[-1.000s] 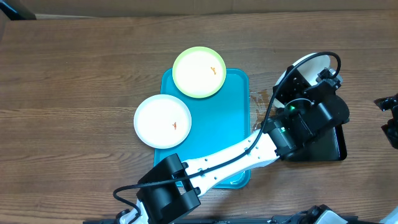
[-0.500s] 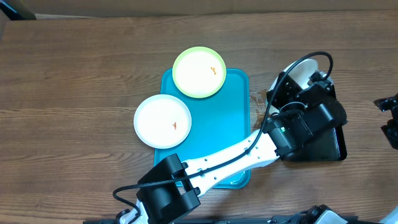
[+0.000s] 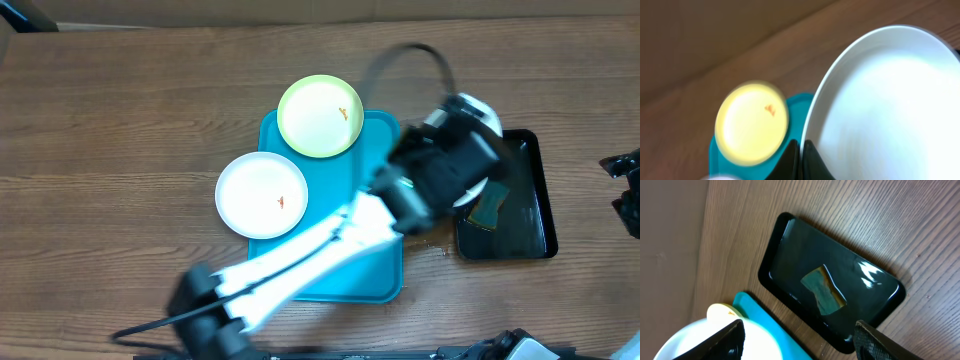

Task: Clean dirty plates on tray and stack at the side
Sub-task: 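Swing the plate left and set it on the table left of tray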

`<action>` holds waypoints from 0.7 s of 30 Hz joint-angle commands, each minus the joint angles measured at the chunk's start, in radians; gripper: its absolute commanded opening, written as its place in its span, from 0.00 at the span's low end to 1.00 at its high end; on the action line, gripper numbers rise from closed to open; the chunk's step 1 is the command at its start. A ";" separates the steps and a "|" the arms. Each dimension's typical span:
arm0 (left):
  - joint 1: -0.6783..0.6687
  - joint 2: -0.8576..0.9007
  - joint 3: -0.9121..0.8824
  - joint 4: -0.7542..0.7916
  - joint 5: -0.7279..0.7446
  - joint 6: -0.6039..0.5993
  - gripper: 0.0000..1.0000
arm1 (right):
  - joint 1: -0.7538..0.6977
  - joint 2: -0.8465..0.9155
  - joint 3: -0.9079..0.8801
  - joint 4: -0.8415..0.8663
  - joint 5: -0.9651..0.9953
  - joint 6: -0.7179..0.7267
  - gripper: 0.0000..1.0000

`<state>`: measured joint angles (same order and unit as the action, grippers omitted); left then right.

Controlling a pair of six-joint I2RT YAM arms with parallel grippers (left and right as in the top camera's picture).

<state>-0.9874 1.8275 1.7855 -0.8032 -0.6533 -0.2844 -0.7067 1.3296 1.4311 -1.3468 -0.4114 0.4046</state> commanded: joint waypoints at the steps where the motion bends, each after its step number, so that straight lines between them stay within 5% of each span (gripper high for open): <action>1: 0.178 -0.194 0.018 -0.146 0.241 -0.246 0.04 | 0.019 -0.011 0.013 0.002 -0.002 -0.013 0.71; 10: 0.847 -0.298 -0.004 -0.572 0.439 -0.246 0.04 | 0.121 -0.011 0.013 0.002 -0.002 -0.071 0.71; 17: 1.230 -0.298 -0.208 -0.512 0.489 -0.217 0.04 | 0.266 -0.011 0.009 0.002 0.025 -0.125 0.72; 21: 1.433 -0.296 -0.430 -0.345 0.491 -0.218 0.04 | 0.322 -0.011 0.009 0.002 0.059 -0.125 0.72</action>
<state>0.3325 1.5349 1.4868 -1.2236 -0.1898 -0.5137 -0.4149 1.3296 1.4311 -1.3479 -0.3866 0.2996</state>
